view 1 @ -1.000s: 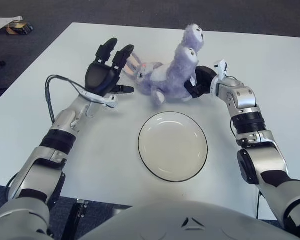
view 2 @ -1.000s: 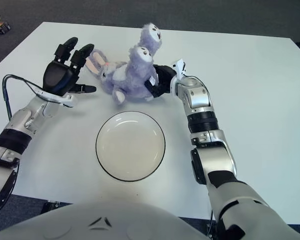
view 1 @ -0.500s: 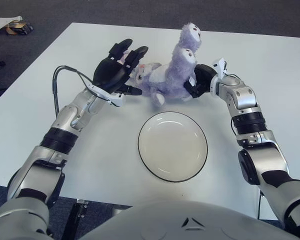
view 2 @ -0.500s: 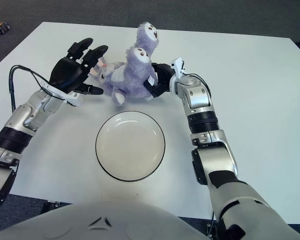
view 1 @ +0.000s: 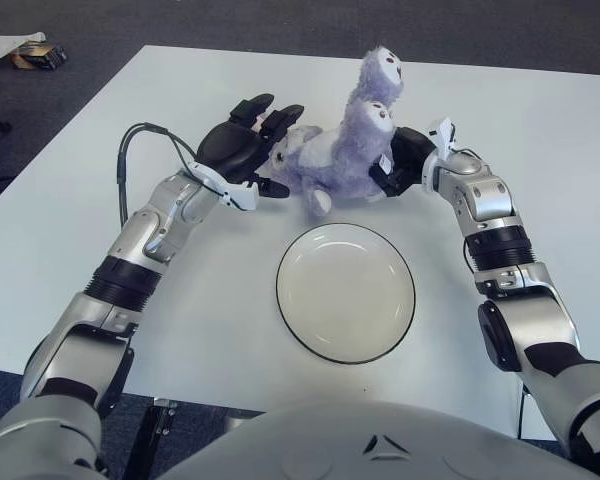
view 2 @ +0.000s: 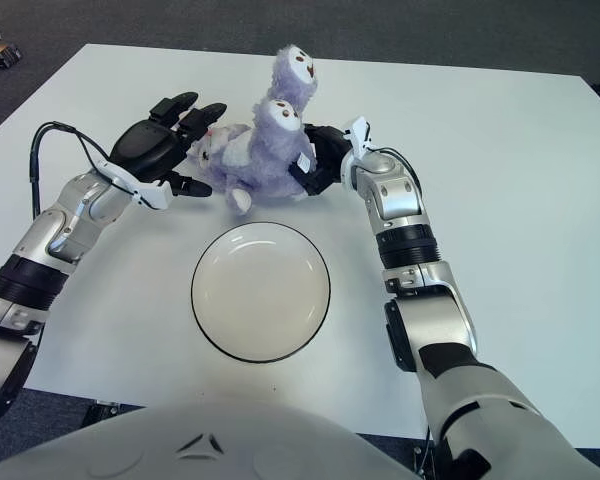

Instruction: Put the doll into the plate.

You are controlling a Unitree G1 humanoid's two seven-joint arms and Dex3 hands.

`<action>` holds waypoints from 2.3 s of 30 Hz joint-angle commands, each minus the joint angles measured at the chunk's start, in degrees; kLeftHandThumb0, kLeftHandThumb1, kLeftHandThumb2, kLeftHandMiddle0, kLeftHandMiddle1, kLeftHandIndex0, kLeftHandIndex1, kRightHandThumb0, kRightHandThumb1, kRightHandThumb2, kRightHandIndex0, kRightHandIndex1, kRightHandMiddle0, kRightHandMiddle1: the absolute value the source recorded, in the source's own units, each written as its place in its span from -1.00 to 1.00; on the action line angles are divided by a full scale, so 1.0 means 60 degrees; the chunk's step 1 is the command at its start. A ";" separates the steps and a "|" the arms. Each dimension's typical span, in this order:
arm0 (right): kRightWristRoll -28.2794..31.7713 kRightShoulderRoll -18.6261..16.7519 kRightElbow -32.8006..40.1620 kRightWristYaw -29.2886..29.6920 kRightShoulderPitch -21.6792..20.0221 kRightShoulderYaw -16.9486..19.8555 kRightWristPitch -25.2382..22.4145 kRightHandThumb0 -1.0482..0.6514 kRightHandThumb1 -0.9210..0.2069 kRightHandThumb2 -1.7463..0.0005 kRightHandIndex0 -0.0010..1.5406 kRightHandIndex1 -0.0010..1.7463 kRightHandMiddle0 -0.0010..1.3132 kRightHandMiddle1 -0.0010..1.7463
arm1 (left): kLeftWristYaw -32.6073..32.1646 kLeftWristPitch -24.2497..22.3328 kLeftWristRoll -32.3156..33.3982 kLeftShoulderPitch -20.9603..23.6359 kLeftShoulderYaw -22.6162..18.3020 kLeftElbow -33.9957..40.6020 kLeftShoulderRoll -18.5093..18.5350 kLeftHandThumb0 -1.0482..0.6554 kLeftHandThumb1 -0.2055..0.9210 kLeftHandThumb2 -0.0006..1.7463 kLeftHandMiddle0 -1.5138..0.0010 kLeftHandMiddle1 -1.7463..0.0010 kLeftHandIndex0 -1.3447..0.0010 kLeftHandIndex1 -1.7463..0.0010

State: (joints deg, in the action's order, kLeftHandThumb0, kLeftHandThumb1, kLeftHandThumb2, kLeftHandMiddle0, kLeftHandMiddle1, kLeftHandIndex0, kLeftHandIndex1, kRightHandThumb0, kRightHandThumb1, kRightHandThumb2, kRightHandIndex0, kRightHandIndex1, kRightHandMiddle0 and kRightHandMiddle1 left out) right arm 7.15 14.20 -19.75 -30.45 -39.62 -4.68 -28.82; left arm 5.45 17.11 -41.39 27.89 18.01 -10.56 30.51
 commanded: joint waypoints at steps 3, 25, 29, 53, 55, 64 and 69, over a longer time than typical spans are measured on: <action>-0.0028 0.0066 0.0145 -0.0106 0.0130 -0.0040 0.0205 0.23 0.56 -0.75 0.22 0.64 -0.10 1.00 | 0.0991 -0.0280 0.0417 0.0363 0.0145 -0.0458 -0.0151 -1.00 0.98 -0.69 1.00 0.90 1.00 0.85; 0.0514 -0.0027 0.0629 -0.0658 0.0491 0.0219 0.0280 0.23 0.61 -0.85 0.17 0.83 -0.08 1.00 | 0.1524 -0.1057 0.0424 0.0917 0.0572 -0.1395 -0.0737 -1.00 0.93 -0.71 0.86 0.91 1.00 0.91; 0.0530 0.0002 0.0823 -0.0691 0.0551 0.0172 0.0128 0.23 0.70 -0.96 0.17 0.96 -0.03 1.00 | 0.1368 -0.1127 0.0419 0.0985 0.0609 -0.1566 -0.0896 -1.00 0.93 -0.71 0.87 0.91 1.00 0.95; 0.0786 0.0101 0.1369 -0.1185 0.0837 0.0062 -0.0414 0.23 0.64 -0.86 0.20 0.78 -0.06 1.00 | -0.1103 -0.0262 0.0099 0.1219 0.0594 -0.2383 -0.1436 -1.00 0.91 -0.72 0.88 0.85 1.00 0.90; 0.0804 0.0127 0.1418 -0.1244 0.0835 0.0044 -0.0493 0.23 0.65 -0.82 0.25 0.68 -0.04 1.00 | -0.1527 -0.0044 0.0050 0.1222 0.0611 -0.2532 -0.1494 -1.00 0.91 -0.72 0.93 0.86 1.00 0.94; 0.0866 0.0202 0.1710 -0.1333 0.0888 0.0030 -0.0781 0.23 0.65 -0.74 0.33 0.43 0.04 1.00 | -0.3141 0.0677 -0.0265 0.1261 0.0700 -0.3223 -0.1697 -1.00 0.92 -0.72 1.00 0.98 1.00 1.00; 0.0867 0.0245 0.1822 -0.1354 0.0899 0.0007 -0.0923 0.23 0.65 -0.73 0.33 0.39 0.06 1.00 | -0.3721 0.0951 -0.0366 0.1340 0.0748 -0.3580 -0.1784 -0.99 0.91 -0.73 1.00 1.00 1.00 1.00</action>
State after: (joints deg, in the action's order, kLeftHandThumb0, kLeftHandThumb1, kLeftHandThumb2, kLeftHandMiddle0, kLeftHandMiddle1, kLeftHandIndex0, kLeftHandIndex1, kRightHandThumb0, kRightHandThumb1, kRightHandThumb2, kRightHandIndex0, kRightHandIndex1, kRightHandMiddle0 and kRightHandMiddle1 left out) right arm 10.71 15.42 -10.19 -36.80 -34.68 -4.09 -33.48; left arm -14.56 21.54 -42.87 33.87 21.86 -30.73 20.35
